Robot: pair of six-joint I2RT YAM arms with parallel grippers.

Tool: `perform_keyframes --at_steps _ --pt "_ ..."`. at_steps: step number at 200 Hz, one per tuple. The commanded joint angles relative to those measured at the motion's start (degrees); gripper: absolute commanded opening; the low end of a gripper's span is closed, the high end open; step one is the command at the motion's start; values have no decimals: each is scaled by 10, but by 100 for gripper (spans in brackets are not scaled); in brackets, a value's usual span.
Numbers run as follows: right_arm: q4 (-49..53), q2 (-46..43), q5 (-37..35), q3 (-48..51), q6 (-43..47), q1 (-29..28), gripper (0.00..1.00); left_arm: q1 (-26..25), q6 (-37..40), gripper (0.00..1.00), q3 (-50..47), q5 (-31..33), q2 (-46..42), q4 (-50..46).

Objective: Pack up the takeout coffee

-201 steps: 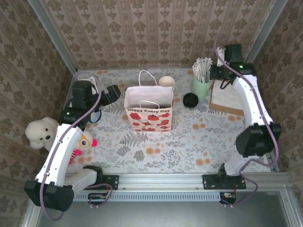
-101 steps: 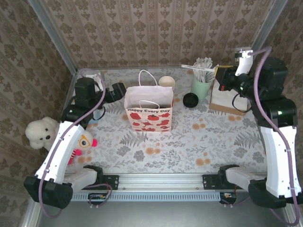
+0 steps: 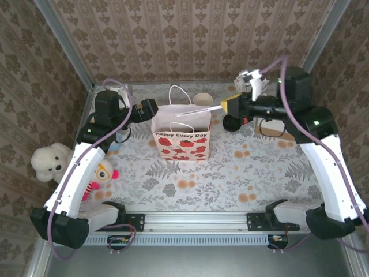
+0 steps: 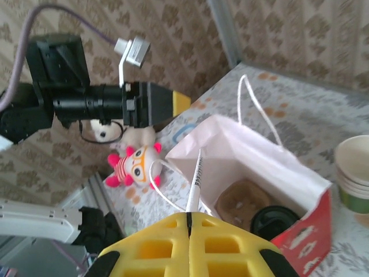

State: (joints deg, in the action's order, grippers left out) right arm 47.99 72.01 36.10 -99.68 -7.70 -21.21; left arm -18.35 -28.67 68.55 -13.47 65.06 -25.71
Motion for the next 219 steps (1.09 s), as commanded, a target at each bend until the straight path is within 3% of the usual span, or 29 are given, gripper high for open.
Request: perform_keyframes --at_steps 1,51,97,161,182,219 --pt "-6 40 -29 -3 21 -37 0 -4 -9 100 -7 11 -14 -1" --pt "-29 151 -163 -34 37 -142 0 -4 -26 100 -16 20 -8 -1" --pt "-27 251 -181 -96 11 -180 2 -6 -14 100 -36 36 -15 12" --pt "-48 261 -203 -98 2 -181 25 -7 -19 100 -41 63 -17 13" --pt "-44 242 -223 -89 5 -177 37 -5 -20 100 -41 74 -17 18" --pt "-72 172 -223 -33 -26 -138 48 -5 -22 100 -41 81 -17 25"
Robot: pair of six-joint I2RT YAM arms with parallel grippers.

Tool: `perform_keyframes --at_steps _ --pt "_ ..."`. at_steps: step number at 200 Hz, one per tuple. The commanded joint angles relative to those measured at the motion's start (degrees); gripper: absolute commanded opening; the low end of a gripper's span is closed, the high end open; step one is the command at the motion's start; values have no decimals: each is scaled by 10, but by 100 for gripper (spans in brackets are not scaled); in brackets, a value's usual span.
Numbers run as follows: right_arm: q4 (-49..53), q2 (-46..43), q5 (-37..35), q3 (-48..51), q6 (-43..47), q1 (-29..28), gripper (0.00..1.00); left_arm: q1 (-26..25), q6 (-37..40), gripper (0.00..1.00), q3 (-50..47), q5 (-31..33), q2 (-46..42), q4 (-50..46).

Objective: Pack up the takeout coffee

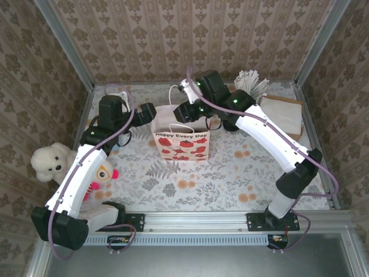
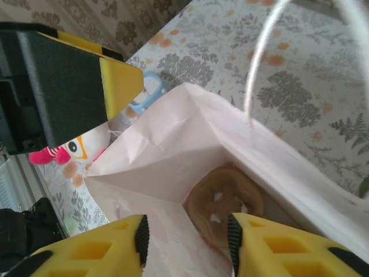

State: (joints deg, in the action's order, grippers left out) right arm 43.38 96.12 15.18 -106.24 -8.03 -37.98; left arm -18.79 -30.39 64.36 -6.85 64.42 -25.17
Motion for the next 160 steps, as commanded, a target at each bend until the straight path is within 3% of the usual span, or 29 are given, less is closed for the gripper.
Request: perform_keyframes --at_steps 1,23,37,70,88,123,144,160 --pt "-28 -72 -14 35 -23 31 49 0 -4 100 1 15 -10 21" --pt "-59 -147 -21 113 -46 87 63 0 8 100 -4 8 -13 27" --pt "-79 -203 -23 176 -70 143 80 1 22 100 -5 24 -16 21" --pt "-69 -288 -78 279 -112 281 98 8 34 100 -14 59 -31 26" --pt "-56 -302 -99 325 -120 364 100 12 41 100 -23 48 -39 42" --pt "-58 -231 -49 365 -110 521 100 11 67 100 -12 -27 -35 23" --pt "-60 -136 -52 338 -79 561 97 -13 97 100 46 -15 6 -76" --pt "-52 -55 -61 292 -46 564 94 -32 109 100 58 19 14 -97"
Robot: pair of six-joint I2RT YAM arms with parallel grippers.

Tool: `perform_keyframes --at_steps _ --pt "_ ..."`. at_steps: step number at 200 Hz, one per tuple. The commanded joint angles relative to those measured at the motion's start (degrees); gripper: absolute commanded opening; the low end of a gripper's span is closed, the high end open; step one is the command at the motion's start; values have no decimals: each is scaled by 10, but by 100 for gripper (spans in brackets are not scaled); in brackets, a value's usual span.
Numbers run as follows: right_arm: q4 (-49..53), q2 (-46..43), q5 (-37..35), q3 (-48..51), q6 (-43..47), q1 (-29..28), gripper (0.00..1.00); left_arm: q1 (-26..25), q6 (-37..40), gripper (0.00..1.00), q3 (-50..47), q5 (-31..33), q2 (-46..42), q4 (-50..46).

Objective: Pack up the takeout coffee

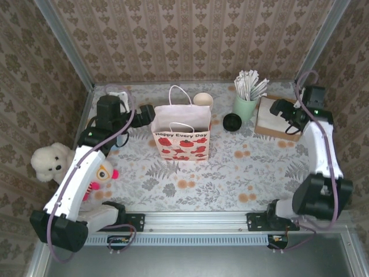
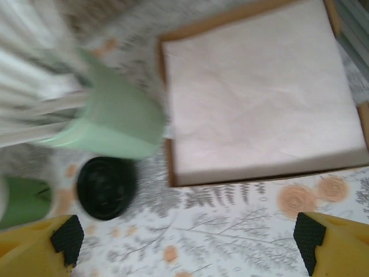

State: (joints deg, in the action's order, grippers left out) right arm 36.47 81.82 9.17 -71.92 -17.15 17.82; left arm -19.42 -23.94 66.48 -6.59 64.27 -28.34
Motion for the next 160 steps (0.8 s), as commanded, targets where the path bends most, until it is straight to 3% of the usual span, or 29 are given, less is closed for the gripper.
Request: perform_keyframes --at_steps 1,49,123,160 --pt "18 93 -2 -55 49 6 94 -27 45 100 36 18 15 -64" --pt "35 264 -13 -164 87 -2 93 -23 -4 100 -1 129 -9 -26" --pt "66 378 -79 -240 95 -45 82 -21 -11 100 -8 109 -14 -13" --pt "84 410 -108 -257 76 -50 68 -21 -13 100 -12 105 -12 -8"
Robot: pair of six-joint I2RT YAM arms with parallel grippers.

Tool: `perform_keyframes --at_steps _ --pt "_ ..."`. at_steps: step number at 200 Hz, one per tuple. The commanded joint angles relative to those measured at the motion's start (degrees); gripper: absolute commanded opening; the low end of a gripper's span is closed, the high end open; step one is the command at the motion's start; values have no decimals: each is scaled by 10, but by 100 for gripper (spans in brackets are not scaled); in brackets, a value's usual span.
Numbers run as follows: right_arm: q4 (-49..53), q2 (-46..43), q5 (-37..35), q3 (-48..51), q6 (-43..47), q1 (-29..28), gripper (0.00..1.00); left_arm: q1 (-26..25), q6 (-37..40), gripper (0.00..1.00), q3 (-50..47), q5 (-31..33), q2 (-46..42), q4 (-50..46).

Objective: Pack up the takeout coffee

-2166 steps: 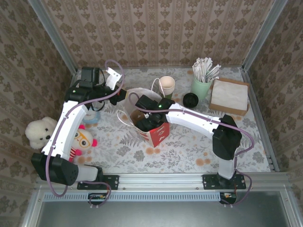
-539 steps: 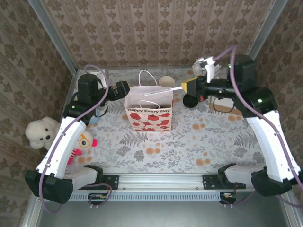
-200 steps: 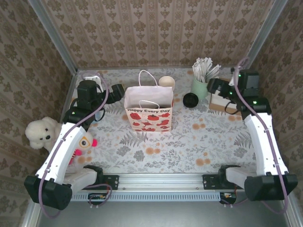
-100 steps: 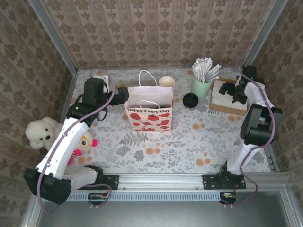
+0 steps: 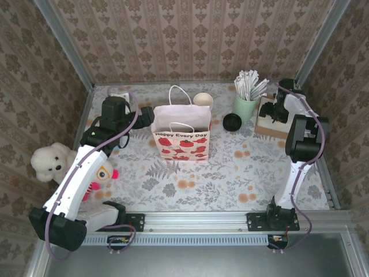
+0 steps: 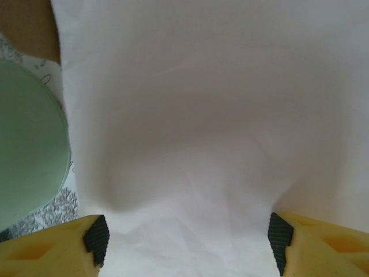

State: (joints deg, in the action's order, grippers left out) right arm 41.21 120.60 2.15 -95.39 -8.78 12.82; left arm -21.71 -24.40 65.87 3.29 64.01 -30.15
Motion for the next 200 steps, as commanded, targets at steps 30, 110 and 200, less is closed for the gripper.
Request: perform_keyframes --at_steps 30,110,200 --pt "55 41 -73 -30 -4 -5 48 2 -9 100 -5 3 -7 10" --pt "32 1 -64 -14 -7 -8 17 2 -15 100 -11 0 -8 13" --pt "12 -46 -48 10 -2 -9 6 2 -13 100 -9 -8 -5 18"
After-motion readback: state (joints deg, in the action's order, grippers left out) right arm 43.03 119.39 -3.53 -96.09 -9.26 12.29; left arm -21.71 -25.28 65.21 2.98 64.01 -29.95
